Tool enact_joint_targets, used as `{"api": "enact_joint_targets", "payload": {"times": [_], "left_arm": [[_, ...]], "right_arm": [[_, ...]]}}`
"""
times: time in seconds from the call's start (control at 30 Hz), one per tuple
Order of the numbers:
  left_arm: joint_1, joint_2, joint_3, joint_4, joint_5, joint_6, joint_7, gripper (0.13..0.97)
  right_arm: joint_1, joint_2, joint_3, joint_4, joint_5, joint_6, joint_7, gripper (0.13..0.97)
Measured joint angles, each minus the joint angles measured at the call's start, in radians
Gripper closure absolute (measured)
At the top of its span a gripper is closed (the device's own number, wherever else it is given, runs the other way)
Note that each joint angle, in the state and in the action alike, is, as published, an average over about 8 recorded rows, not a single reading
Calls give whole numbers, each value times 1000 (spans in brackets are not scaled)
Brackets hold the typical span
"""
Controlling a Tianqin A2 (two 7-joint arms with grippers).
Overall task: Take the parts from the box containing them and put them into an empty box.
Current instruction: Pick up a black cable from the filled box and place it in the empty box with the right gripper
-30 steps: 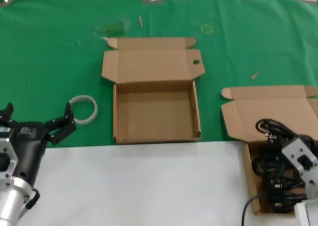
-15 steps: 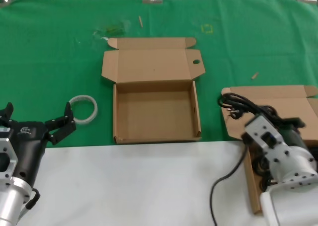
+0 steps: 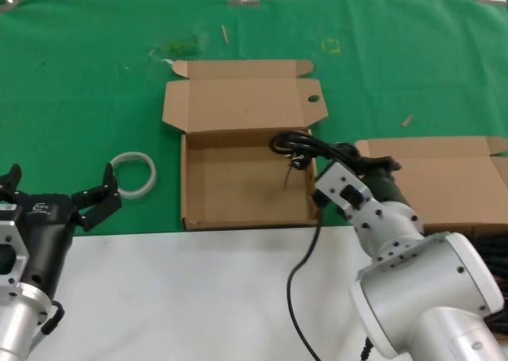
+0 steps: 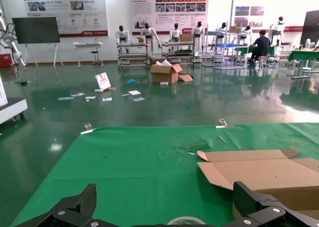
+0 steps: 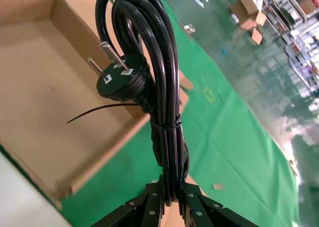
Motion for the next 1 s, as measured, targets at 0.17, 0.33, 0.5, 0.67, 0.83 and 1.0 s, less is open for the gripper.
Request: {"api": "enact_joint_targets", "payload": {"times": [0.17, 0.33, 0.5, 0.67, 0.83, 1.0], "left_arm": [[0, 0, 0, 0, 0, 0, 0, 132], [0, 0, 0, 0, 0, 0, 0, 132], [0, 0, 0, 0, 0, 0, 0, 132], [0, 0, 0, 0, 0, 0, 0, 132], [0, 0, 0, 0, 0, 0, 0, 132], [0, 0, 0, 0, 0, 0, 0, 132]], "right_arm": [[57, 1, -55, -67, 5, -28, 27, 920], [101, 1, -103, -126, 7, -57, 57, 920], [133, 2, -143, -180, 9, -88, 90, 920], [159, 3, -180, -226, 9, -116, 122, 920], [183, 4, -216, -265, 9, -143, 156, 920], [207, 5, -247, -303, 9, -165, 188, 920]]}}
